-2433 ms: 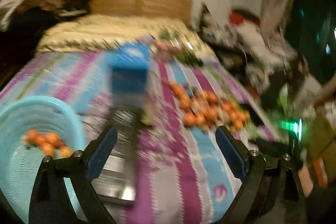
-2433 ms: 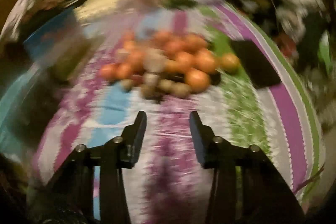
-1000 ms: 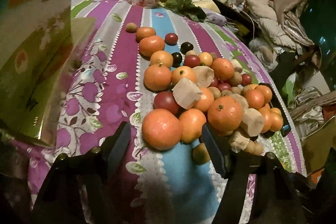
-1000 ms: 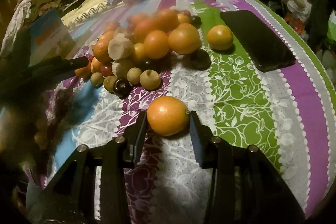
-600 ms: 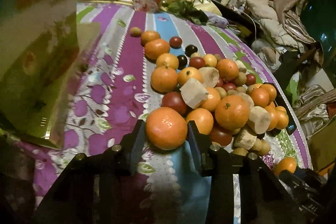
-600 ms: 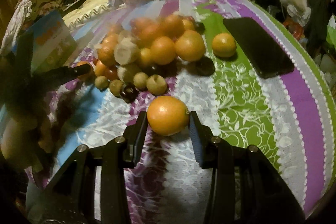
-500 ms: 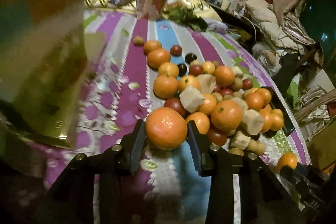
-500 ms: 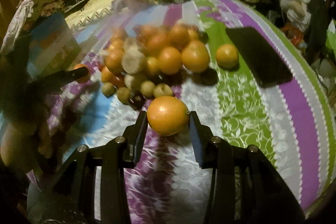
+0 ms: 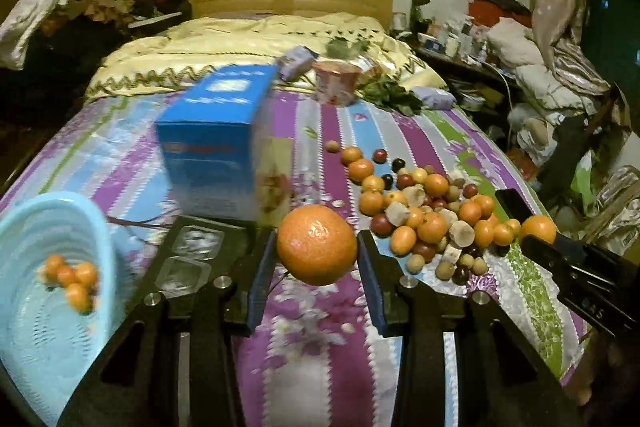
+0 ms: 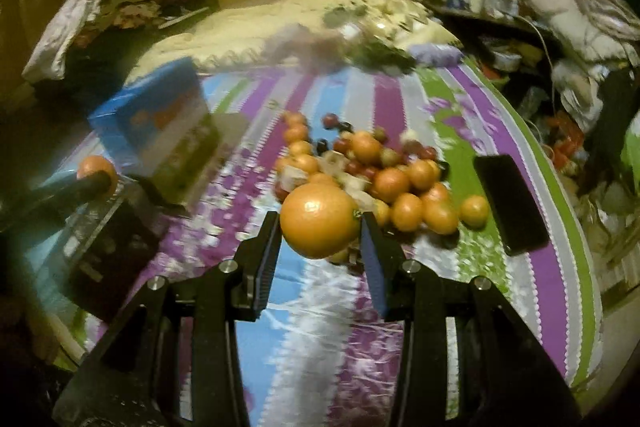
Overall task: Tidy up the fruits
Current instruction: 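Carry both oranges over the light-blue basket with both tools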
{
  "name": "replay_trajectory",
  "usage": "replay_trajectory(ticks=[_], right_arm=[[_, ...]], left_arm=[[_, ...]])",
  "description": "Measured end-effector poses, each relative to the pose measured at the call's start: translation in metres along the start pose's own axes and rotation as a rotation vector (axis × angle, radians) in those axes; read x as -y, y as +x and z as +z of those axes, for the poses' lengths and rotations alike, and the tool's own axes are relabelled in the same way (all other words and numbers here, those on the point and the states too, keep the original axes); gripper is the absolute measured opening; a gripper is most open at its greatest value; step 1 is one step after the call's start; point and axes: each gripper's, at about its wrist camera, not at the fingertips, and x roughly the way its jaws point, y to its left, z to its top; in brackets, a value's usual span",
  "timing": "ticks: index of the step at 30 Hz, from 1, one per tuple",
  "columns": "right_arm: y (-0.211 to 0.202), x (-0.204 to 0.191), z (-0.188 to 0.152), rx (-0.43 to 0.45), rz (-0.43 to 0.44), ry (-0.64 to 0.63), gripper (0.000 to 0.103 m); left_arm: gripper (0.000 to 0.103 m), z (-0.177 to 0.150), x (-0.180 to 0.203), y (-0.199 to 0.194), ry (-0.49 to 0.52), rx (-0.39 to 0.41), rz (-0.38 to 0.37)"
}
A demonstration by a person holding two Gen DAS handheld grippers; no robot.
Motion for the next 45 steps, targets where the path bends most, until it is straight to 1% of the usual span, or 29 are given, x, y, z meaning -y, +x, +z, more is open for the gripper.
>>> replay_trajectory(ticks=[10, 17, 25, 30, 34, 39, 41, 45], right_arm=[[-0.020, -0.066, 0.021, 0.037, 0.070, -0.094, 0.040], [-0.027, -0.125, 0.033, 0.050, 0.156, -0.166, 0.040], [-0.031, -0.200, 0.044, 0.043, 0.271, -0.271, 0.040], [-0.023, -0.245, 0.044, -0.004, 0.343, -0.336, 0.040], [-0.013, -0.277, 0.041, -0.062, 0.397, -0.371, 0.040], [0.002, -0.312, 0.034, -0.158, 0.447, -0.408, 0.040], [0.011, -0.325, 0.030, -0.202, 0.451, -0.430, 0.040], [0.028, -0.340, 0.021, -0.300, 0.478, -0.450, 0.040]], left_arm=[[0.042, 0.002, -0.060, -0.063, -0.080, 0.061, 0.097], [0.042, 0.001, -0.111, -0.097, -0.158, 0.100, 0.180], [0.042, -0.013, -0.180, -0.134, -0.259, 0.122, 0.275], [0.042, -0.023, -0.221, -0.152, -0.320, 0.121, 0.322], [0.042, -0.034, -0.249, -0.159, -0.367, 0.097, 0.338], [0.042, -0.049, -0.279, -0.153, -0.410, 0.019, 0.327], [0.042, -0.056, -0.289, -0.146, -0.421, -0.021, 0.320], [0.042, -0.070, -0.305, -0.133, -0.450, -0.085, 0.298]])
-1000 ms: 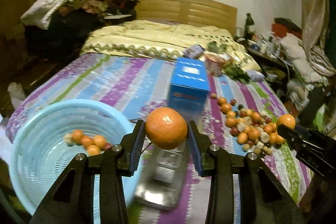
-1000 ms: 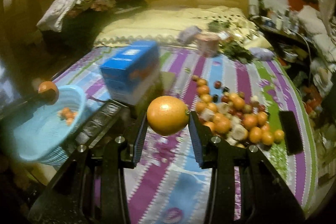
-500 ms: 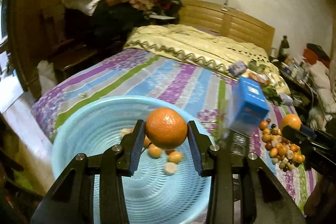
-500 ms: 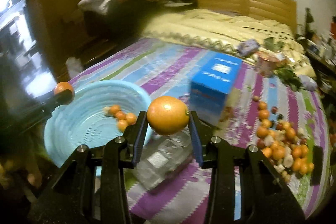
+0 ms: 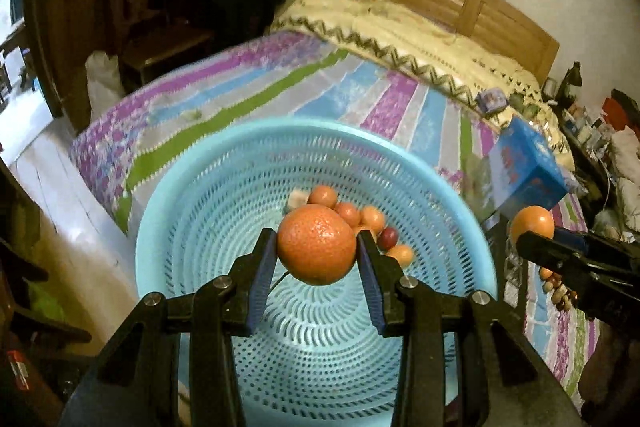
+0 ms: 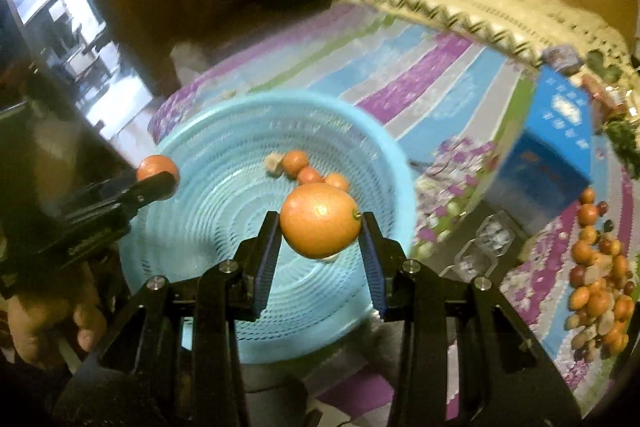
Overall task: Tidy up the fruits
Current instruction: 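Carry both oranges over the light-blue basket with both tools, then open both tools to drop the two oranges into the basket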
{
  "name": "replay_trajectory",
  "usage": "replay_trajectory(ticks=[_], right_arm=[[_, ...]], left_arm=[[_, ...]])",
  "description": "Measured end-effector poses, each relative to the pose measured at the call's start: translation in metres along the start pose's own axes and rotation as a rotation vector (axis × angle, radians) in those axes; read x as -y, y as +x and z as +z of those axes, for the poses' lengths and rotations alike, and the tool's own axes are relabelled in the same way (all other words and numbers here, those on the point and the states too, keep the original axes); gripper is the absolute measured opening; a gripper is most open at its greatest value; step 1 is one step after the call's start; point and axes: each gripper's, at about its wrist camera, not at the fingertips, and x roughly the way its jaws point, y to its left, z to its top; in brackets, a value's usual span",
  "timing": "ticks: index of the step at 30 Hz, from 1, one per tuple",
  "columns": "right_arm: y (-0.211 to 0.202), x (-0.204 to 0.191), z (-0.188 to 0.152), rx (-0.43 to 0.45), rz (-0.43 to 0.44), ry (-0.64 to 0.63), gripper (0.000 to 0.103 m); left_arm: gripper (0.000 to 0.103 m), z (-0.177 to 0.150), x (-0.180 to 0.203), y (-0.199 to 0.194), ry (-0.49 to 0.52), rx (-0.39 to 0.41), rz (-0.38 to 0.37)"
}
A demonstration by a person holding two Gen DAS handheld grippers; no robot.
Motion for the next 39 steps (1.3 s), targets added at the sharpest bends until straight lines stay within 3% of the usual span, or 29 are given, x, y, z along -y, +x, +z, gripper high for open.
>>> replay_trajectory(ticks=[7, 12, 39], right_arm=[[0.028, -0.006, -0.007, -0.113, 0.028, 0.004, 0.040], [0.042, -0.010, -0.011, -0.172, 0.043, 0.000, 0.040], [0.059, -0.004, -0.017, -0.218, 0.045, 0.024, 0.040]], left_arm=[[0.042, -0.009, -0.015, 0.034, -0.024, -0.135, -0.017], [0.042, -0.013, -0.020, 0.046, -0.031, -0.183, -0.019], [0.042, -0.020, -0.030, 0.062, -0.008, -0.237, -0.016]])
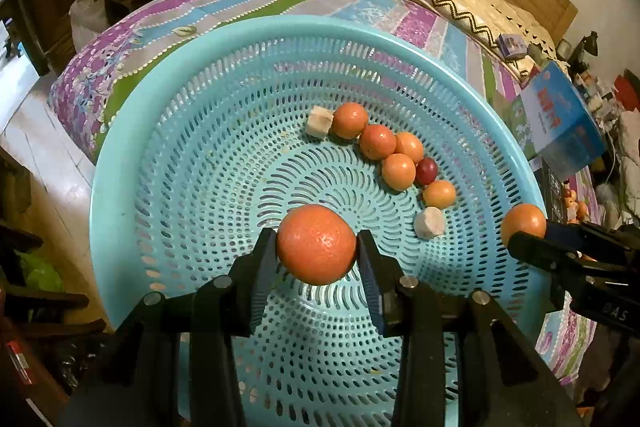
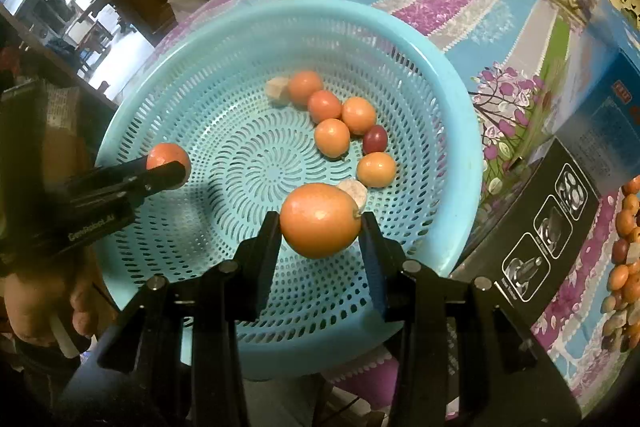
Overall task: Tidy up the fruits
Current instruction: 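Open both tools to drop the two oranges into the basket, then move both tools back over the fruit pile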
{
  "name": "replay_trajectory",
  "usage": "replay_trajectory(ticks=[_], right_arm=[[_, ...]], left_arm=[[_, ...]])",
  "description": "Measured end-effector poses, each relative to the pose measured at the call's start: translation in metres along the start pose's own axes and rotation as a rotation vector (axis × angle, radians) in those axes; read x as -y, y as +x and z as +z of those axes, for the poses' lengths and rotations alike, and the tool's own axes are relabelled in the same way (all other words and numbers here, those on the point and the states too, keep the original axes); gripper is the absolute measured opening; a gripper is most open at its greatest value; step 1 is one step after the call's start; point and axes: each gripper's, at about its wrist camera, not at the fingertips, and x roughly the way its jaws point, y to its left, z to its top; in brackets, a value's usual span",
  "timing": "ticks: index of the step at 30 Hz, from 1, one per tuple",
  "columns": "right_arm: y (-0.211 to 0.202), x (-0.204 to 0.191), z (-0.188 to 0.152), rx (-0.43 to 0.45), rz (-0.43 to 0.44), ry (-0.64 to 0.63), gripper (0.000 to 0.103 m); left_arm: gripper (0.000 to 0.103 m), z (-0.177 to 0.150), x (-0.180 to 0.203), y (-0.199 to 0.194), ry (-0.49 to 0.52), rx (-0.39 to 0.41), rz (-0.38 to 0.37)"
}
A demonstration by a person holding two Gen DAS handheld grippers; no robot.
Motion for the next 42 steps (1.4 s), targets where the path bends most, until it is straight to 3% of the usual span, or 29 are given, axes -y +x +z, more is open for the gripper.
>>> replay_trajectory(ticks=[16, 19, 20, 23, 24, 33, 36, 42], right_arm=[[0.000, 0.010, 0.000, 0.005, 0.001, 0.022, 0.041], [0.000, 0.013, -0.001, 0.006, 0.002, 0.029, 0.041], [-0.001, 0.013, 0.000, 0.009, 0.002, 0.030, 0.043], [-0.005, 0.015, 0.000, 0.027, 0.009, 0.035, 0.062], [-0.007, 0.015, 0.001, 0.035, 0.002, 0.033, 0.065], [-0.017, 0.018, 0.000, 0.070, 0.029, 0.041, 0.064], [-0.028, 0.018, -0.005, 0.115, 0.025, 0.030, 0.064], [-0.080, 0.017, -0.034, 0.344, -0.113, -0.040, 0.064]], left_arm=[[0.042, 0.000, 0.000, 0.003, -0.003, -0.010, 0.012], [0.047, 0.001, 0.001, 0.004, -0.004, -0.008, 0.004], [0.051, 0.002, 0.001, 0.003, -0.003, -0.005, 0.007], [0.055, 0.003, 0.003, 0.003, 0.001, -0.001, 0.018], [0.056, 0.003, 0.004, 0.002, 0.001, -0.001, 0.021], [0.059, 0.004, 0.008, -0.002, -0.002, 0.007, 0.026], [0.061, 0.003, 0.012, -0.006, 0.000, 0.019, 0.023], [0.070, 0.001, 0.029, -0.020, 0.013, 0.112, 0.004]])
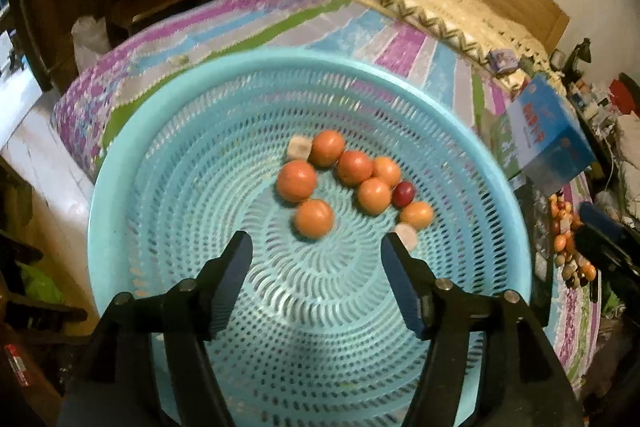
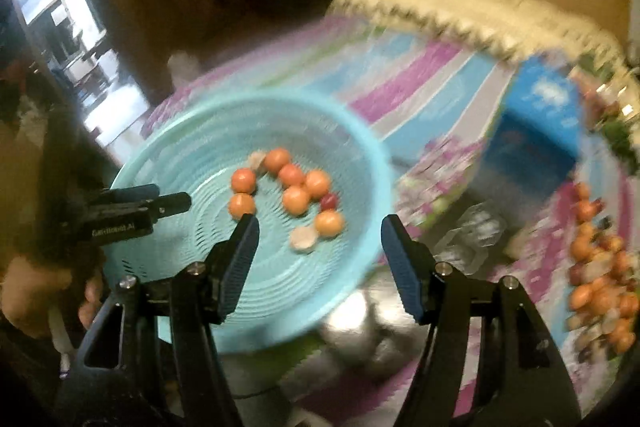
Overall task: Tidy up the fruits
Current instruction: 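Move both tools back over the fruit pile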
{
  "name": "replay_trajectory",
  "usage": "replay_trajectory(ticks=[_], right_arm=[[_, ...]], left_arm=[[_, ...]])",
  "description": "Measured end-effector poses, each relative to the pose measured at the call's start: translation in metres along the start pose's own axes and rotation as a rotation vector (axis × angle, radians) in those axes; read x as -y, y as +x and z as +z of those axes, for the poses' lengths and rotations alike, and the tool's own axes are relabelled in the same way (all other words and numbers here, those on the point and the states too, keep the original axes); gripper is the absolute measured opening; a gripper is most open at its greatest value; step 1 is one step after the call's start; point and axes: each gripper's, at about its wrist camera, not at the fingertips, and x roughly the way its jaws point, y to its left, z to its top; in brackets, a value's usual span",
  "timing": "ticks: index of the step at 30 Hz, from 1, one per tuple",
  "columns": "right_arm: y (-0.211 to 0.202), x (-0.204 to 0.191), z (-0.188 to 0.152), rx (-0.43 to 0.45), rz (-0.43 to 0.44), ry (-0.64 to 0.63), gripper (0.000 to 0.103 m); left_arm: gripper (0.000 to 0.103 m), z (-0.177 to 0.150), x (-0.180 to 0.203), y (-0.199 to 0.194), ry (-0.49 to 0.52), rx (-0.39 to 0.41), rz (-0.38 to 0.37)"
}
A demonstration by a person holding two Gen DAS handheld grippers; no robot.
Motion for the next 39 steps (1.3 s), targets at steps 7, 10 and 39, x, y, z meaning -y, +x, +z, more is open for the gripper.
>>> replay_trajectory(ticks=[7, 10, 39], right_arm=[[-0.072, 0.034, -0.053, 0.265, -0.214, -0.024, 0.083], [-0.084, 0.061, -0.078, 0.269, -0.286, 0.025, 0.084], [-0.121, 0.292, -0.278, 0.050, -0.363, 0.687, 0.050]], left_arm=[[0.080, 0.000, 0.052, -0.037, 0.073, 0.223, -0.067], [0.085, -0.004, 0.088, -0.059, 0.133, 0.348, -0.123], [0.050, -0.132, 0.434, 0.166, 0.623, -0.165, -0.541]])
